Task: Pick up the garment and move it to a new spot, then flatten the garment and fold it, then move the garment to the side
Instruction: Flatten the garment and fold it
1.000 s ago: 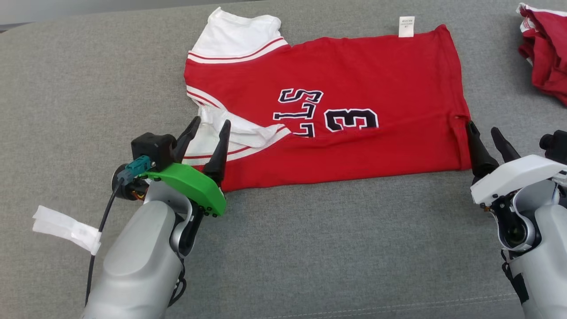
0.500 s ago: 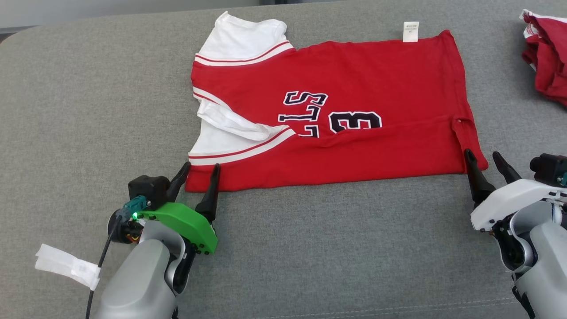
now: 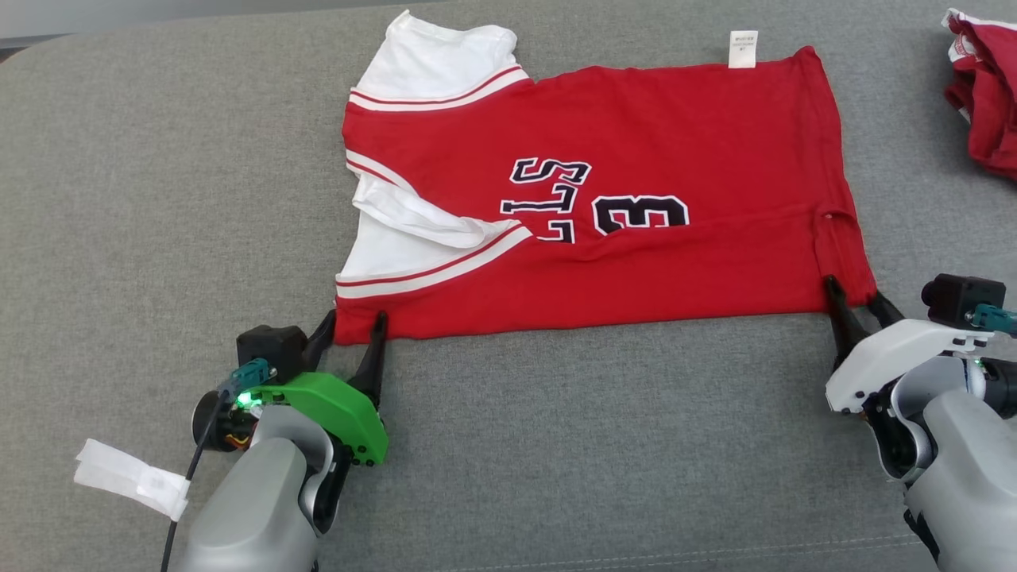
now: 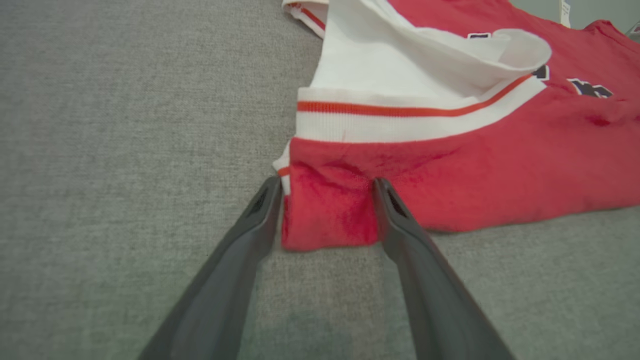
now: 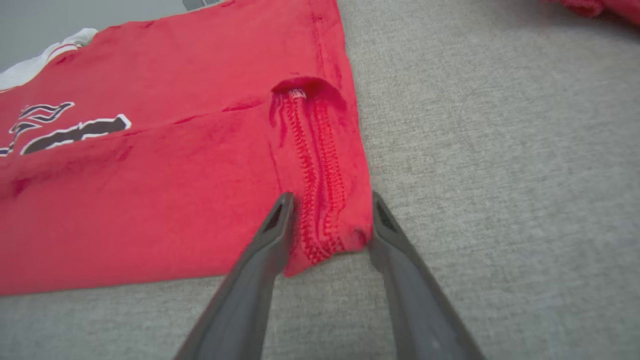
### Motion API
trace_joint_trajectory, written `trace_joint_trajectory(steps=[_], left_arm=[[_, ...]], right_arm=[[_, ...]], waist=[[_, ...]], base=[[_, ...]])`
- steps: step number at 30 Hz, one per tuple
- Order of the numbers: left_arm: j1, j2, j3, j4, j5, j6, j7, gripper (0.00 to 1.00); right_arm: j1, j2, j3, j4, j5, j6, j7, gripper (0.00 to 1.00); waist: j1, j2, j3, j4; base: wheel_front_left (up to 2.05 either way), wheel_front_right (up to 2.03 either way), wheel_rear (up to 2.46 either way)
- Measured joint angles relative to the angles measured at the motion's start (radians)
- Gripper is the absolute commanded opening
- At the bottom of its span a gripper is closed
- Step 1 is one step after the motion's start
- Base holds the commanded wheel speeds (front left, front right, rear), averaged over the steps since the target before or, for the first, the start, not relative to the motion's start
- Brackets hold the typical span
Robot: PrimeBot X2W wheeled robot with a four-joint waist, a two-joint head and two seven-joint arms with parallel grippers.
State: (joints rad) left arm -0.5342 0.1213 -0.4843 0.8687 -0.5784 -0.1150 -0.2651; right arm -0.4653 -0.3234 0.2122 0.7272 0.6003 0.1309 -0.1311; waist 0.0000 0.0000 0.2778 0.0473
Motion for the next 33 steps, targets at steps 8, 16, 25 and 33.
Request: trace_joint_trajectory(steps=[8, 16, 25, 33], left_arm=[[0.003, 0.004, 0.034, -0.032, -0.028, -0.008, 0.001, 0.0], [0.15, 0.02, 0.083, -0.162, -0.024, 0.009, 0.001, 0.0], [0.363, 0.021, 0.095, -0.312, -0.021, 0.048, 0.001, 0.0], [0.454, 0.027, 0.084, -0.383, -0.026, 0.082, 0.013, 0.0]], right_arm=[[-0.01, 0.021, 0.034, 0.035, 0.069, 0.001, -0.07, 0.0], [0.075, 0.021, 0.067, -0.006, 0.107, 0.001, -0.105, 0.0], [0.229, -0.001, 0.033, -0.112, 0.116, 0.001, -0.113, 0.0], [0.346, 0.028, -0.041, -0.21, 0.075, 0.001, -0.074, 0.0]], waist=[[0.0, 0.0, -0.034, 0.0], [0.0, 0.0, -0.103, 0.001], [0.0, 0.0, -0.173, 0.003], [0.0, 0.0, -0.192, 0.008]], base=[[0.0, 0.0, 0.0], [0.0, 0.0, 0.0], [0.0, 0.0, 0.0], [0.0, 0.0, 0.0]])
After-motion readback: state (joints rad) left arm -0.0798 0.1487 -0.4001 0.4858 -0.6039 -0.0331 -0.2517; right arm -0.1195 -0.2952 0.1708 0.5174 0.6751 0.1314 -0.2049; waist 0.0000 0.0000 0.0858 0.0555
